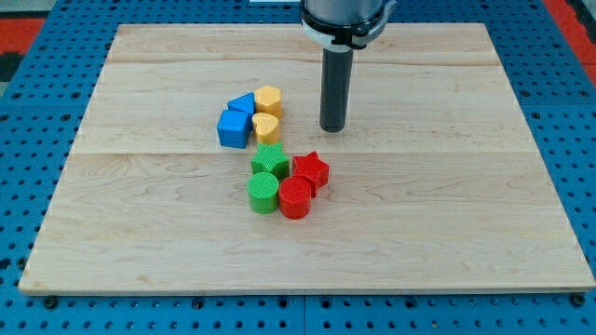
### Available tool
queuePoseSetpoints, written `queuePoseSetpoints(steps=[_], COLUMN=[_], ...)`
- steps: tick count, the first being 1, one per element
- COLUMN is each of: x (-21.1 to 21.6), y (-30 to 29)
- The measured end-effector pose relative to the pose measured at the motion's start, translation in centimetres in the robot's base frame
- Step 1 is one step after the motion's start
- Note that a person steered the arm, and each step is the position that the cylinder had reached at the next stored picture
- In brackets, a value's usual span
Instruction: Point at yellow hexagon
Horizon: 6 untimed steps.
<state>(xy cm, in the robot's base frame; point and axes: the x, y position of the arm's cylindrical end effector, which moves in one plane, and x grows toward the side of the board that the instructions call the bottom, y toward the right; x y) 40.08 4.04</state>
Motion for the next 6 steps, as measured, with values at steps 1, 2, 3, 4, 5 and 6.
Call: queuePoseSetpoints(steps=[1, 2, 3, 4, 5, 6], x=[0.0, 0.5, -0.9, -6.3, -10.1, -8.1], y=[0.1, -1.5, -1.3, -2.2, -4.9, -9.1])
